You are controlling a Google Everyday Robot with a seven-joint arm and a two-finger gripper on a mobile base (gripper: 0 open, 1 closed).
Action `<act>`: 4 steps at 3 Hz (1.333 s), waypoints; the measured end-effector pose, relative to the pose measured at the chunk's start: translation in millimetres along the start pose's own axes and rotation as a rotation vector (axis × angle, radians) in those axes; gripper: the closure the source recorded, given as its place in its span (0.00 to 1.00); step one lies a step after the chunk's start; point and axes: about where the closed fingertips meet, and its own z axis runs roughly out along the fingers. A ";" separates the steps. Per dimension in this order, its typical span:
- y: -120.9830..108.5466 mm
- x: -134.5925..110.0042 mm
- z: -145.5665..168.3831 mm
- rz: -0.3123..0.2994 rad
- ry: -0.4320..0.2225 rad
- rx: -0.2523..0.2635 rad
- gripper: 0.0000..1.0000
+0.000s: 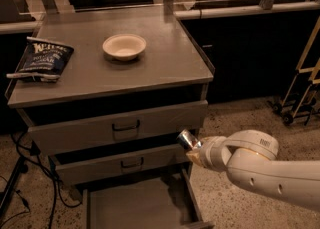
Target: Pick redbull can from bottom drawer and place on counter
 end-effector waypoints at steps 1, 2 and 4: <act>-2.5 -5.6 -5.2 -0.004 -0.011 0.009 1.00; -12.6 -15.1 -20.1 -0.010 -0.045 0.035 1.00; -35.7 -56.2 -63.3 -0.071 -0.136 0.112 1.00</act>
Offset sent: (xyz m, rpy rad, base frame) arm 0.0046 -0.0165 0.0502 0.0119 -0.1042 -0.0109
